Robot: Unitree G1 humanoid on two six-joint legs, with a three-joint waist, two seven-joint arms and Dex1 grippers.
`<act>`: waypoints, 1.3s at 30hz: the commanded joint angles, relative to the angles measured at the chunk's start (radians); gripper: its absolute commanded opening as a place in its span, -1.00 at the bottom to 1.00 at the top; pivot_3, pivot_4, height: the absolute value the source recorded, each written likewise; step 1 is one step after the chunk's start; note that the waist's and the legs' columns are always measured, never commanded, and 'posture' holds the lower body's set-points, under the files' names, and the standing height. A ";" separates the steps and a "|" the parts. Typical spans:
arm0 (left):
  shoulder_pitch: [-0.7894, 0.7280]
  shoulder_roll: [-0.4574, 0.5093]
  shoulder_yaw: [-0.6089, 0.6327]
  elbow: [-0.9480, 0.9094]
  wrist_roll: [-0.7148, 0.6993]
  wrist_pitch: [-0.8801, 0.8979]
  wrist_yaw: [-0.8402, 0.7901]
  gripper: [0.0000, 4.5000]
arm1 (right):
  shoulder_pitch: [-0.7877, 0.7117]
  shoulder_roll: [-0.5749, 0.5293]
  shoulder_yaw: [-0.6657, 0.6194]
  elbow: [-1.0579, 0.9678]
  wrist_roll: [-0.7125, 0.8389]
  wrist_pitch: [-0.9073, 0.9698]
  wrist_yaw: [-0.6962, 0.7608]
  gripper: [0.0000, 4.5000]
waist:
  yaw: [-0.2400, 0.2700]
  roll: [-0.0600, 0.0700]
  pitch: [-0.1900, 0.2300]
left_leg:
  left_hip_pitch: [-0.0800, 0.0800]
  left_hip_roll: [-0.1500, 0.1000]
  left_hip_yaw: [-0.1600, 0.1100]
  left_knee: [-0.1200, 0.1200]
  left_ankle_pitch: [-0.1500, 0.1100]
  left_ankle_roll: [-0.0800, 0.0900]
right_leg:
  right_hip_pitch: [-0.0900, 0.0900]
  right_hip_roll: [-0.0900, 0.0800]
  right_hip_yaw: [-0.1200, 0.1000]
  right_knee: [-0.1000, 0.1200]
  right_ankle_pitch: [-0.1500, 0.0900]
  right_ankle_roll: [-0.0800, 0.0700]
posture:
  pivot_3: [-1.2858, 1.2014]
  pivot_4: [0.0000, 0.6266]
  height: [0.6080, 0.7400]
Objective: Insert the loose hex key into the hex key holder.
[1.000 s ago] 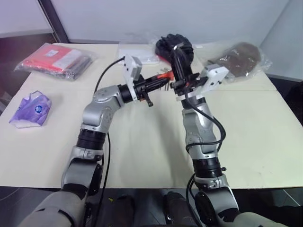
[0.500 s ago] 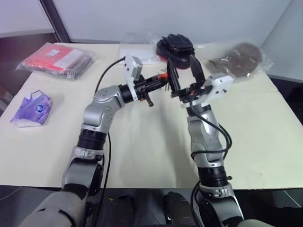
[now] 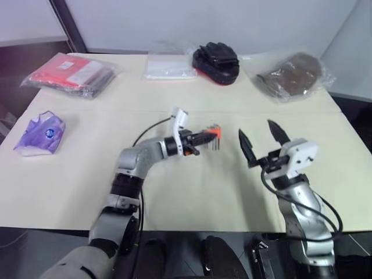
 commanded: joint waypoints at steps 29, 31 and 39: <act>-0.004 0.279 -0.123 -0.048 0.293 -0.478 -0.176 0.99 | 0.127 -0.276 -0.091 -0.135 0.086 0.264 0.204 0.86 | 0.035 0.000 0.000 | -0.001 -0.001 0.000 0.001 0.000 -0.001 | 0.002 -0.002 0.000 -0.004 0.000 0.000 | 0.03 -0.52 1.00; 0.023 0.319 -0.135 -0.100 0.295 -0.489 -0.224 0.99 | 0.125 -0.355 -0.146 -0.144 0.139 0.337 0.252 0.86 | 0.034 0.000 0.000 | -0.001 -0.001 0.000 0.001 0.000 -0.001 | 0.003 -0.002 0.000 -0.004 0.000 0.000 | 0.03 -0.52 1.00; 0.113 0.437 -0.136 -0.232 0.293 -0.465 -0.293 0.99 | 0.119 -0.653 -0.299 -0.141 0.242 0.613 0.419 0.86 | 0.032 0.000 0.000 | 0.000 0.000 -0.001 0.001 0.000 0.000 | 0.003 -0.001 -0.001 -0.003 0.000 0.000 | 0.03 -0.52 1.00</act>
